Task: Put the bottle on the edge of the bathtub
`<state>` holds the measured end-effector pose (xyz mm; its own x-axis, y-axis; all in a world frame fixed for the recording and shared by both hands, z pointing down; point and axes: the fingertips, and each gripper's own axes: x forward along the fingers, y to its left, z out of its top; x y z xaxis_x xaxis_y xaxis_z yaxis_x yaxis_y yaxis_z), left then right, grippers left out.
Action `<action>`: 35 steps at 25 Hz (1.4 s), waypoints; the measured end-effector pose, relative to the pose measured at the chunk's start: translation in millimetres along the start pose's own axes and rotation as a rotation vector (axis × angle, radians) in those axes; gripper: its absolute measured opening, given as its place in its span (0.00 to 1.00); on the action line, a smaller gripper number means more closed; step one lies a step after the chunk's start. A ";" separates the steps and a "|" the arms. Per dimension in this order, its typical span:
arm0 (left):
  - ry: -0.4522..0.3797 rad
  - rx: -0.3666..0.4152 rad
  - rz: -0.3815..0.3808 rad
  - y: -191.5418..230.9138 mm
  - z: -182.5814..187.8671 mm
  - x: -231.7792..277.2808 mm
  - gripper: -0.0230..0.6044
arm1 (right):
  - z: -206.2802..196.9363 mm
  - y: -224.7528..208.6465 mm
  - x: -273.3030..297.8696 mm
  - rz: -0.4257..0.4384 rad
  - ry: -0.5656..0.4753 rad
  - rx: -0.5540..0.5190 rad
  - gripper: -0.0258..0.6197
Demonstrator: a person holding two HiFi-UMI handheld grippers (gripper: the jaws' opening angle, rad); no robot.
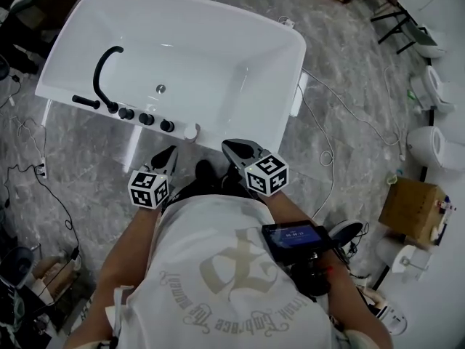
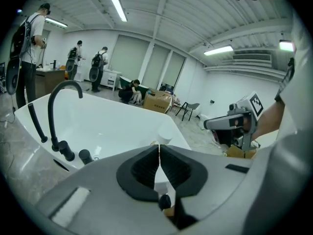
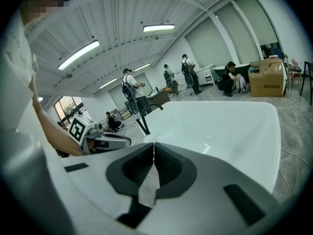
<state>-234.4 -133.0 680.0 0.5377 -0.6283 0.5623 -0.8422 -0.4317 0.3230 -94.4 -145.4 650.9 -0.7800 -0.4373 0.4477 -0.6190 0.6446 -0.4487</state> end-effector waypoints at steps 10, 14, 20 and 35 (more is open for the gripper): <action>-0.102 0.042 -0.072 -24.6 46.0 -16.6 0.05 | 33.9 17.9 -11.8 0.005 -0.084 -0.064 0.05; -0.123 0.044 -0.090 -34.7 51.5 -20.3 0.05 | 37.4 18.9 -22.0 0.007 -0.106 -0.070 0.05; -0.140 0.032 -0.107 -46.1 56.4 -23.0 0.05 | 37.5 15.5 -38.3 -0.005 -0.129 -0.071 0.05; -0.164 0.001 -0.121 -34.6 57.7 -26.9 0.05 | 35.5 20.0 -27.3 -0.030 -0.112 -0.070 0.05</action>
<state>-217.4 -138.5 609.8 0.6343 -0.6686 0.3880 -0.7710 -0.5108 0.3803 -88.7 -142.9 602.3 -0.7690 -0.5217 0.3694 -0.6373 0.6704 -0.3800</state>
